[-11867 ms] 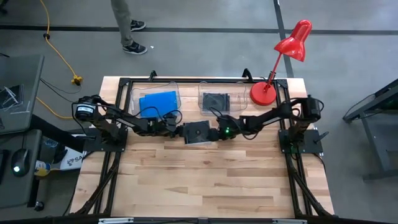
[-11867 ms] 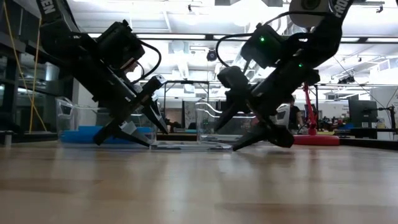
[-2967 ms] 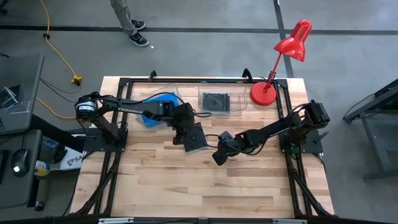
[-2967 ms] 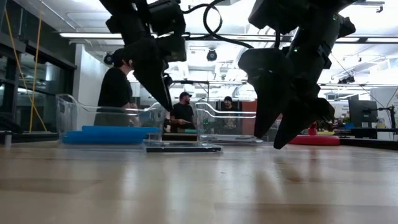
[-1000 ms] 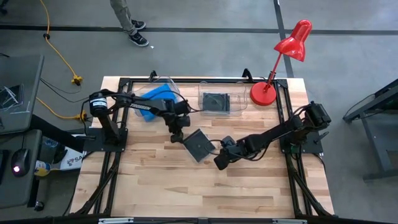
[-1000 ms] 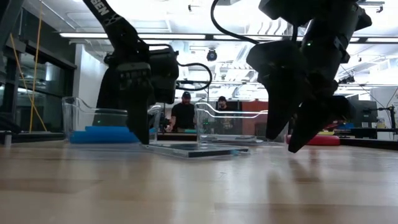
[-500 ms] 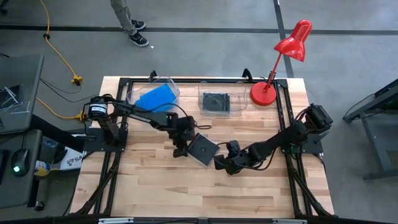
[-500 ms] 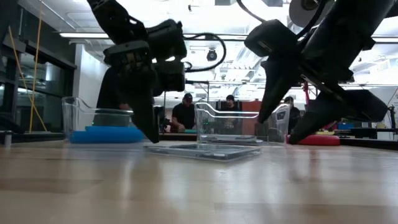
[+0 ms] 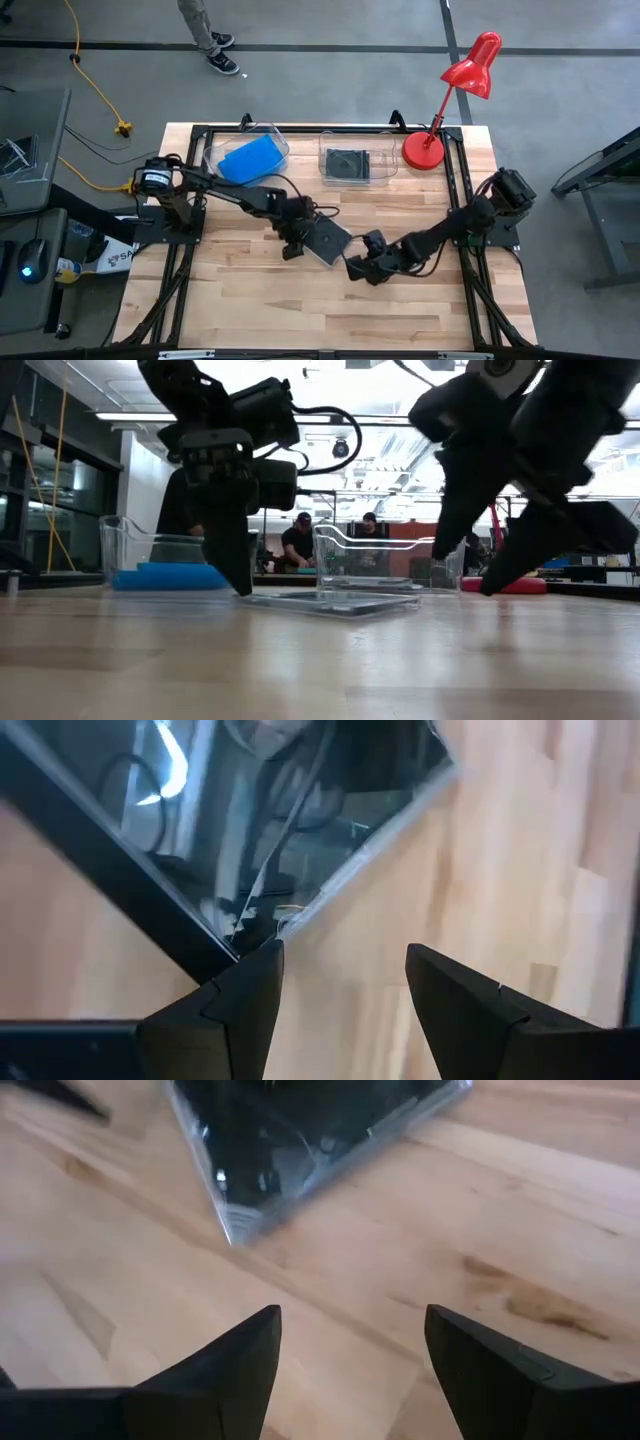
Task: Pick & place jewel cases by type
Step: Put the black CD case into the right transparent bin
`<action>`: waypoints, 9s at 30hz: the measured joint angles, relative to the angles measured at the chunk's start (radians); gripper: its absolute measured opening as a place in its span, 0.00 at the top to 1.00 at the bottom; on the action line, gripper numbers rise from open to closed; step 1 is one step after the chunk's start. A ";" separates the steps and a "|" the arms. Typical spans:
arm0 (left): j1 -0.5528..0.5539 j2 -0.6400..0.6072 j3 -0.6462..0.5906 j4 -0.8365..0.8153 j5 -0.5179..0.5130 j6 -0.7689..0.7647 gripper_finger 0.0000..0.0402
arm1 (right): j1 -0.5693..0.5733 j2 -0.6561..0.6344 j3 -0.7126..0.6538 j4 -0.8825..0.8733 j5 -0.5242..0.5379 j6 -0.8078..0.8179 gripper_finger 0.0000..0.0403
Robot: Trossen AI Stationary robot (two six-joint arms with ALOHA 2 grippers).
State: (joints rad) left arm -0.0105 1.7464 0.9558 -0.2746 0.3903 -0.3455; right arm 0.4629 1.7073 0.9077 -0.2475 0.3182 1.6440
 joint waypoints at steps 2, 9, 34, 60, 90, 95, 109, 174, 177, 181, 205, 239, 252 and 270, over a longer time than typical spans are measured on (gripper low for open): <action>0.012 -0.007 0.000 -0.019 -0.040 0.000 0.47 | 0.022 0.000 0.000 -0.010 0.020 -0.003 0.40; 0.074 -0.068 0.019 -0.020 -0.096 0.027 0.47 | 0.071 0.000 0.000 -0.037 0.024 0.018 0.40; 0.129 -0.063 0.040 -0.169 -0.349 0.211 0.47 | 0.074 0.000 0.000 -0.017 0.014 0.160 0.40; 0.139 0.035 0.041 -0.123 -0.096 0.209 0.47 | 0.074 0.000 0.000 -0.022 0.033 0.182 0.40; 0.148 0.072 0.041 -0.057 0.012 0.189 0.47 | -0.061 0.077 0.000 -0.001 0.127 0.211 0.40; 0.148 0.073 0.041 -0.056 0.011 0.206 0.47 | -0.072 0.109 0.001 0.038 0.154 0.214 0.40; 0.148 0.073 0.040 -0.052 0.034 0.242 0.47 | -0.148 0.184 0.003 0.186 0.178 0.202 0.40; 0.019 0.117 0.042 0.158 0.068 0.080 0.47 | -0.183 0.021 0.004 0.422 0.261 -0.168 0.40; 0.019 0.120 0.043 0.150 0.071 0.082 0.47 | -0.184 0.021 0.004 0.386 0.229 -0.168 0.40; 0.023 0.125 0.043 0.154 0.076 0.081 0.47 | -0.184 0.021 0.003 0.336 0.181 -0.163 0.42; 0.023 0.126 0.040 0.162 0.046 0.100 0.47 | -0.184 0.023 0.001 0.288 0.117 -0.172 0.70; 0.160 -0.034 0.037 -0.016 -0.108 0.293 0.47 | -0.181 0.022 0.001 0.261 0.110 -0.202 0.99; 0.262 -0.422 0.039 -0.121 -0.280 0.394 0.47 | -0.180 -0.027 -0.002 0.305 0.143 -0.346 1.00; 0.259 -0.723 0.039 -0.200 -0.435 0.473 0.47 | -0.180 -0.411 0.000 0.484 0.351 -0.898 1.00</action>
State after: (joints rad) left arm 0.2489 1.0229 0.9951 -0.4742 -0.0446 0.1276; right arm 0.2829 1.2959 0.9077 0.2363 0.6694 0.7455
